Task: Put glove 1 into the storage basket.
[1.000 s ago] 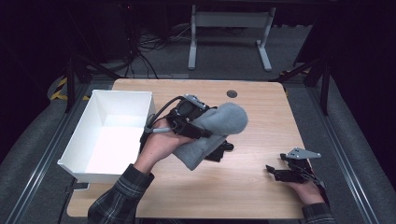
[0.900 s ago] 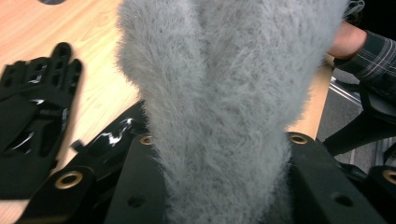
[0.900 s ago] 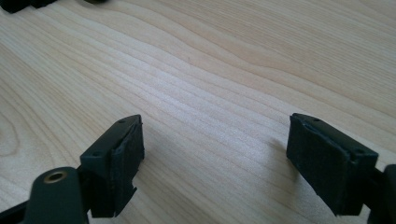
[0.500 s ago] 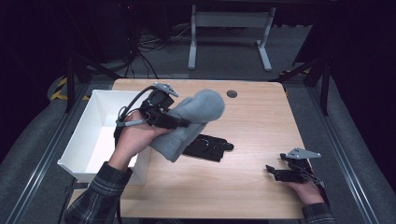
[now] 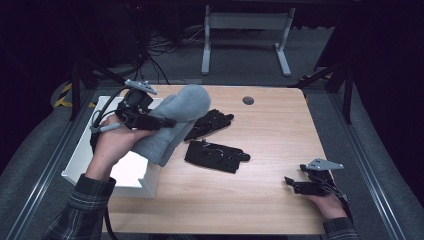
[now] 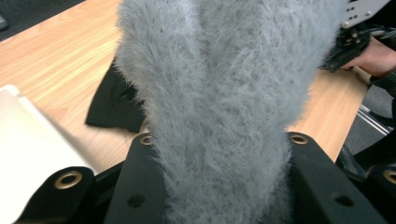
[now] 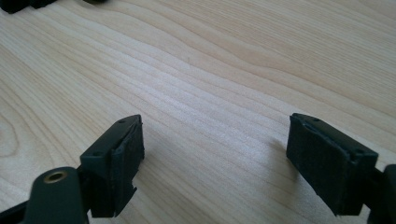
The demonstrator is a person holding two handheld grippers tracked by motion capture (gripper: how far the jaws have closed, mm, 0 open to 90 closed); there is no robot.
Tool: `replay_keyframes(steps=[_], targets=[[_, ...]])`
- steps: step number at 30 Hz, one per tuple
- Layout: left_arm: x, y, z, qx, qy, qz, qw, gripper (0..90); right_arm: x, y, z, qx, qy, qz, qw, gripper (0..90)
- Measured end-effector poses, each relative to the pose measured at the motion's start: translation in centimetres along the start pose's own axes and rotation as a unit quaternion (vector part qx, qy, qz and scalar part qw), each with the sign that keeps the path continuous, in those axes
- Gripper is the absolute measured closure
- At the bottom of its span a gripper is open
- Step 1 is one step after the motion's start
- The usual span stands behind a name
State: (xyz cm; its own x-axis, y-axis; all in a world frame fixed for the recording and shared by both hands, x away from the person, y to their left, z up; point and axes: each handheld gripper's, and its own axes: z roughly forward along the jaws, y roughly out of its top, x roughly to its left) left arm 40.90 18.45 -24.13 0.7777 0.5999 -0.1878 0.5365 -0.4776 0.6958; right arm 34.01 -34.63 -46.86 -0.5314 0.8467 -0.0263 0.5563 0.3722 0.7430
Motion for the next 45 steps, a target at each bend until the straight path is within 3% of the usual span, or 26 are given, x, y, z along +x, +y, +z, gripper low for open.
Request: replay_keyframes(steps=[8, 18, 27, 32, 35, 45], targets=[[2.1, -1.9, -2.5, -0.01, 0.032, -0.027, 0.9991, 67.1, 0.0, 0.0, 0.0, 0.0, -0.001, 0.001, 1.0, 19.3], [4.8, -5.0, -4.5, -0.016, 0.067, -0.07, 0.9951, 67.0, 0.0, 0.0, 0.0, 0.0, -0.001, 0.002, 1.0, 19.3], [7.2, -7.8, -3.6, -0.008, 0.085, -0.115, 0.9897, 67.0, 0.0, 0.0, 0.0, 0.0, -0.002, 0.002, 1.0, 19.3], [8.2, -9.1, -2.4, 0.002, 0.083, -0.137, 0.9871, 67.0, 0.0, 0.0, 0.0, 0.0, -0.002, 0.002, 1.0, 19.3], [8.8, -10.1, -0.9, 0.016, 0.082, -0.15, 0.9851, 67.0, 0.0, 0.0, 0.0, 0.0, -0.002, 0.002, 1.0, 19.3], [10.5, -11.8, 2.0, 0.041, 0.084, -0.183, 0.9786, 66.7, 0.0, 0.0, 0.0, 0.0, -0.002, 0.002, 1.0, 19.3]])
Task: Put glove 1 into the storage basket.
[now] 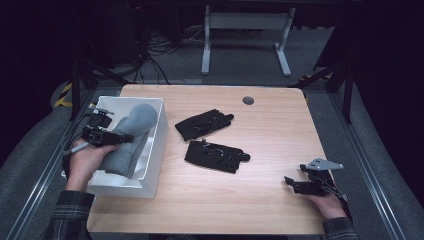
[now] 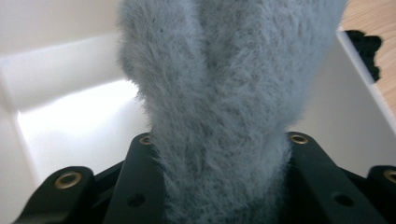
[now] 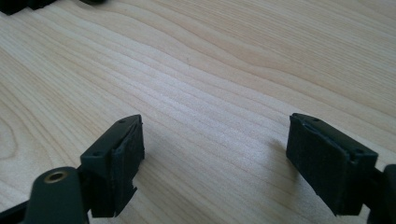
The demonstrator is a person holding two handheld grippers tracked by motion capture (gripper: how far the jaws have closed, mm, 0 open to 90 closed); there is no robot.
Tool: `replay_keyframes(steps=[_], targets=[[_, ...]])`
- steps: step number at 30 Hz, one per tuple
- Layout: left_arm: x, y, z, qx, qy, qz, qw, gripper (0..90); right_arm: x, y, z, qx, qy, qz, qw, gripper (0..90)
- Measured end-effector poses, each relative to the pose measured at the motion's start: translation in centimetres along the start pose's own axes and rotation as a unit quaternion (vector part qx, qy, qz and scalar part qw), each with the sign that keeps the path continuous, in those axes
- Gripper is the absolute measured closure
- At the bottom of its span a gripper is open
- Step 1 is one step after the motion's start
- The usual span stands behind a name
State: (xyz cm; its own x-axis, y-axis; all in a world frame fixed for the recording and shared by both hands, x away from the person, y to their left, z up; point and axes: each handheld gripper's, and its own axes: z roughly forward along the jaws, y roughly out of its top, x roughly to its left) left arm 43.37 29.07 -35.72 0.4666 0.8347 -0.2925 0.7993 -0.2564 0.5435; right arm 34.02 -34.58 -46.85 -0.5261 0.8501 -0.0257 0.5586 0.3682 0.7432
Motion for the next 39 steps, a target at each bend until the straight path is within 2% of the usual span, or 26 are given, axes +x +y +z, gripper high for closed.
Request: replay_keyframes(steps=[4, 6, 8, 13, 21, 25, 29, 32, 37, 39], targets=[[0.6, -0.4, 1.4, 0.016, 0.0, -0.009, 0.9998, 66.5, 0.0, 0.0, 0.0, 0.0, 0.0, 0.0, 1.0, 19.3], [0.7, -0.4, 1.7, 0.024, 0.01, -0.011, 0.9996, 66.5, 0.0, 0.0, 0.0, 0.0, 0.0, 0.0, 1.0, 19.3], [1.0, -0.4, 2.0, 0.027, 0.009, -0.013, 0.9995, 66.4, 0.0, 0.0, 0.0, 0.0, 0.0, 0.0, 1.0, 19.3], [1.7, -0.3, 2.6, 0.037, 0.024, -0.022, 0.9988, 66.3, 0.0, 0.0, 0.0, 0.0, 0.0, 0.0, 1.0, 19.3], [2.8, -0.5, 3.8, 0.041, 0.017, -0.035, 0.9984, 65.9, 0.0, 0.0, 0.0, 0.0, 0.0, 0.0, 1.0, 19.3], [3.0, -0.6, 4.8, 0.051, 0.02, -0.028, 0.9981, 63.4, 0.0, 0.0, 0.0, 0.0, 0.0, 0.0, 1.0, 19.3], [3.3, -0.7, 5.9, 0.066, 0.025, -0.024, 0.9972, 53.1, 0.0, 0.0, 0.0, 0.0, 0.0, 0.0, 1.0, 19.4], [3.5, -0.8, 6.2, 0.059, 0.026, -0.022, 0.9977, 43.1, 0.0, 0.0, 0.0, 0.0, 0.0, 0.0, 1.0, 19.4], [3.4, -0.5, 6.0, 0.045, 0.053, 0.003, 0.9975, 18.7, 0.0, 0.0, 0.0, 0.0, 0.0, 0.0, 1.0, 19.3], [3.4, -0.4, 5.7, 0.039, 0.05, 0.009, 0.998, 16.4, 0.0, 0.0, 0.0, 0.0, 0.0, 0.0, 1.0, 19.3]])
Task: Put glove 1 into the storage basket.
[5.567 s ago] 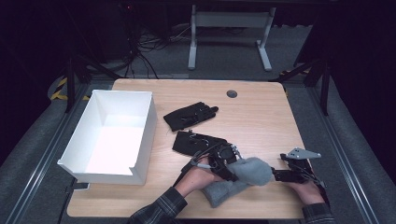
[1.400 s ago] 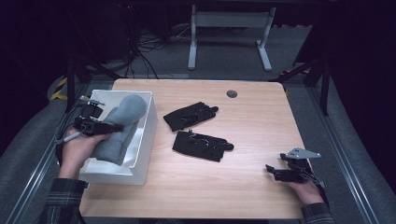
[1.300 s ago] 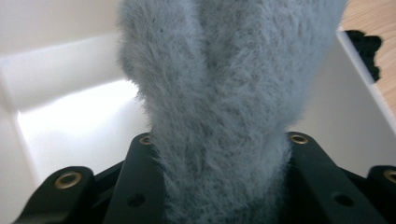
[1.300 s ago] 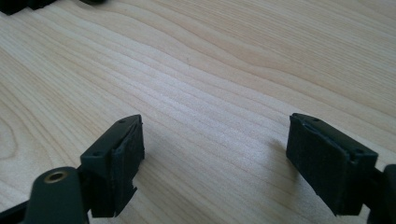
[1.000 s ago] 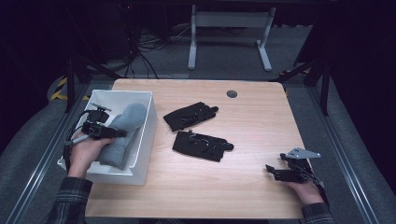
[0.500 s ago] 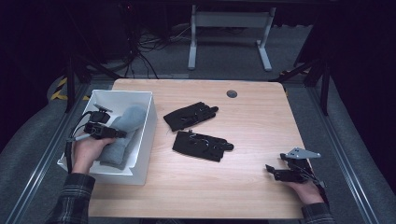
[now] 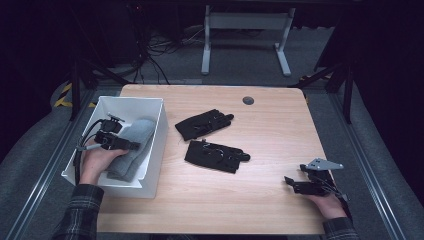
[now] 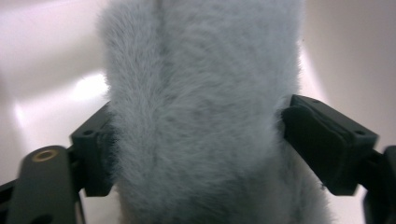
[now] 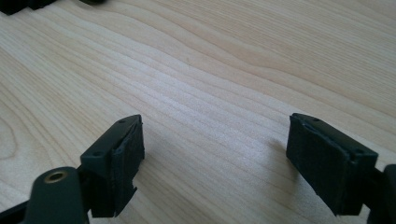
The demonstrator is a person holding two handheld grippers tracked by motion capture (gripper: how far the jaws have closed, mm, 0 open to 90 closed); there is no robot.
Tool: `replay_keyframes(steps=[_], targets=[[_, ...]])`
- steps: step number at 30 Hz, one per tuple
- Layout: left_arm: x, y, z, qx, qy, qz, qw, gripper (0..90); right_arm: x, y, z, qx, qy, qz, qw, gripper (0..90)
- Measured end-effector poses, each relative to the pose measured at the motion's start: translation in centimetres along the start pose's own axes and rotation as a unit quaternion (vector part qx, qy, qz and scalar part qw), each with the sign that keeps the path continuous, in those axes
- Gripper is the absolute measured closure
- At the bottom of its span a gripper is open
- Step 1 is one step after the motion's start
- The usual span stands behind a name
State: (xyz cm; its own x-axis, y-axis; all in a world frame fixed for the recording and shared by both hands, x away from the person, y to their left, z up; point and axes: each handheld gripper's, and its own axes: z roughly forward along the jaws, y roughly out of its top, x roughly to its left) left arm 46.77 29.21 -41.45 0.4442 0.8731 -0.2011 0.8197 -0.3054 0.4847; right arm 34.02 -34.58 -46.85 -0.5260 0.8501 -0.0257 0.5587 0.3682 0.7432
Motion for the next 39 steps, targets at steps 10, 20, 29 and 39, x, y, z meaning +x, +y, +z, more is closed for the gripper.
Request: replay_keyframes(steps=[10, 20, 29, 39], targets=[[-1.5, 0.4, -3.5, -0.066, 0.016, 0.024, 0.9974, 14.4, 0.0, 0.0, 0.0, 0.0, 0.0, 0.0, 1.0, 19.3], [-3.6, 0.3, -5.9, -0.106, -0.007, 0.038, 0.9936, 14.8, 0.0, 0.0, 0.0, 0.0, 0.0, 0.0, 1.0, 19.3], [-7.8, 1.4, -7.9, -0.129, -0.037, 0.075, 0.988, 15.0, 0.0, 0.0, 0.0, 0.0, 0.0, 0.0, 1.0, 19.3], [-12.0, 2.6, -7.6, -0.13, -0.087, 0.116, 0.9809, 15.1, 0.0, 0.0, 0.0, 0.0, 0.0, 0.0, 1.0, 19.3]])
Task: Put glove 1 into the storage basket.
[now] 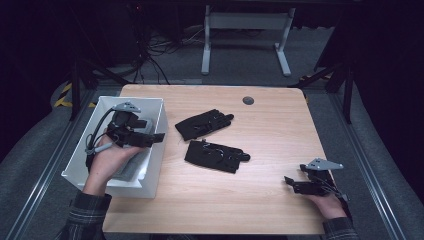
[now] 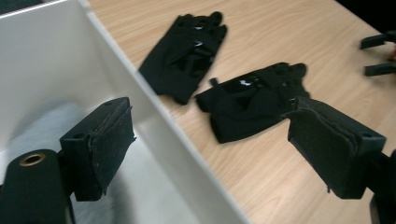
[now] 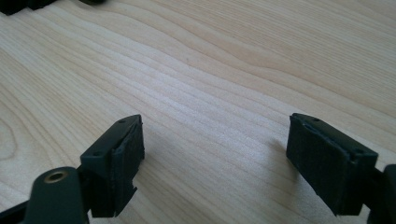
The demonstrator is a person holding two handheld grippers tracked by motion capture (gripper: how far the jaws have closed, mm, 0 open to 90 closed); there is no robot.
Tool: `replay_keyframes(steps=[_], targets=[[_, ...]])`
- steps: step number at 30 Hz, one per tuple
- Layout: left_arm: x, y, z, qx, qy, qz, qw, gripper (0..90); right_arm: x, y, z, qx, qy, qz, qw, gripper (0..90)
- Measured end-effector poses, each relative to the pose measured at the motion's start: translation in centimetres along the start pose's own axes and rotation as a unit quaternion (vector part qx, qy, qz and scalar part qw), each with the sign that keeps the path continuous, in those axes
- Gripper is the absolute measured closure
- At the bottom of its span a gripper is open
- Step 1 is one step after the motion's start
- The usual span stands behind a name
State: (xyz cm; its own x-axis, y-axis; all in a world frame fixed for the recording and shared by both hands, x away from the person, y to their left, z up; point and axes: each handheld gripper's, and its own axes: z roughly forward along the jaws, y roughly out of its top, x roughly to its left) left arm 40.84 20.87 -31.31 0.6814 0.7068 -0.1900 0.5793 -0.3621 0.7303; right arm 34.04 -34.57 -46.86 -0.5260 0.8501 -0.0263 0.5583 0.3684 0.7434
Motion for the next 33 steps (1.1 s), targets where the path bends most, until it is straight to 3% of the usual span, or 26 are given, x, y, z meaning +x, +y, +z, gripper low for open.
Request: replay_keyframes(steps=[11, 20, 33], targets=[[-4.3, 1.1, 2.3, -0.011, -0.03, 0.038, 0.9988, 15.3, 0.0, 0.0, 0.0, 0.0, 0.0, 0.0, 1.0, 19.3], [-7.2, 0.9, 4.9, 0.001, -0.052, 0.065, 0.9965, 15.4, 0.0, 0.0, 0.0, 0.0, 0.0, 0.0, 1.0, 19.2], [-10.3, -1.4, 9.4, 0.023, -0.071, 0.093, 0.9928, 16.0, 0.0, 0.0, 0.0, 0.0, 0.0, 0.0, 1.0, 19.3]])
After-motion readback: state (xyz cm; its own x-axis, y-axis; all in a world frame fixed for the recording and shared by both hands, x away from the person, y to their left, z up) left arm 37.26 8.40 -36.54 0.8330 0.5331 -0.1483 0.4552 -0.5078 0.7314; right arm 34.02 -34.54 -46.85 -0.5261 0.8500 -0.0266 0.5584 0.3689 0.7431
